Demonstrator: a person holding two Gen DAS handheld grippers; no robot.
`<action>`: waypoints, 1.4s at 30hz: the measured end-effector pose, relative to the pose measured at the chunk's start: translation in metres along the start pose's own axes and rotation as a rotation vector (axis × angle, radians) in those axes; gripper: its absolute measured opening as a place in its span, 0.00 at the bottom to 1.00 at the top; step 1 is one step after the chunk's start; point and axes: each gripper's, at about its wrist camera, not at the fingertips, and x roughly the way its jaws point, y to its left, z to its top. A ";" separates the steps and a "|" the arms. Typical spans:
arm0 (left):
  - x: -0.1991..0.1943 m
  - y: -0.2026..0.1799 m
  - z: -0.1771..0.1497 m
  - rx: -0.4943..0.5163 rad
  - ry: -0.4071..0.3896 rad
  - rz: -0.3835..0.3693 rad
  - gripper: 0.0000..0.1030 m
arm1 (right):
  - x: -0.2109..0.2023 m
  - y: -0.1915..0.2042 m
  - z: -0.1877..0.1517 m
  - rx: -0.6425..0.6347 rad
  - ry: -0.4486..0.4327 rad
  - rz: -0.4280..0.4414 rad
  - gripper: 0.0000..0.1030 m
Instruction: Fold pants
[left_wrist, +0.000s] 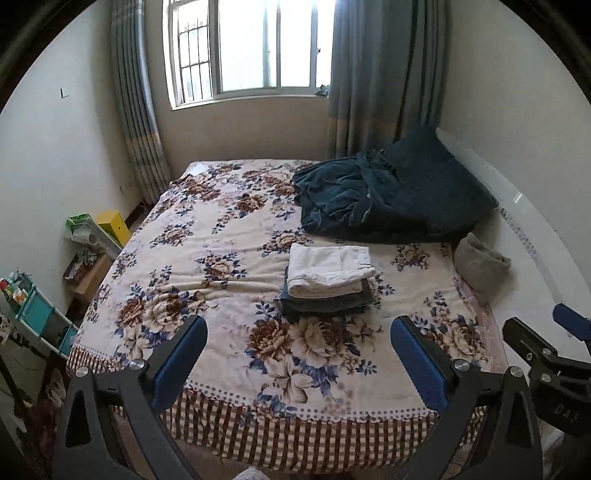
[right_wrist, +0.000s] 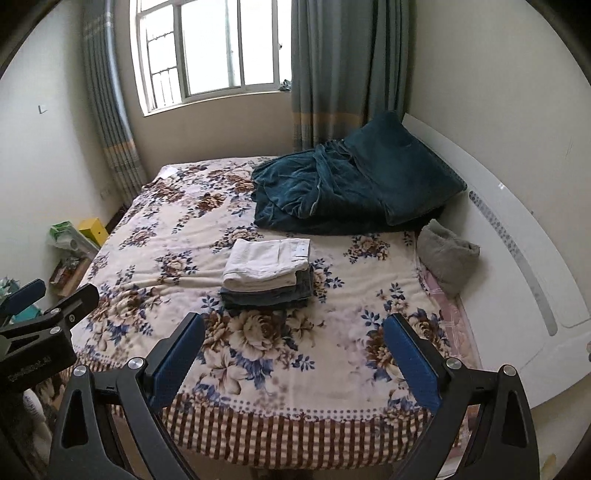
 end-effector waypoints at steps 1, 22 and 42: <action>-0.006 -0.001 -0.002 0.001 -0.006 0.009 0.99 | -0.008 -0.002 -0.001 -0.004 -0.008 -0.002 0.96; 0.003 -0.021 0.003 -0.051 -0.041 0.108 1.00 | 0.022 -0.038 0.033 0.000 -0.046 0.011 0.99; 0.084 -0.029 0.024 -0.029 0.028 0.177 1.00 | 0.138 -0.042 0.052 0.013 0.023 -0.051 0.99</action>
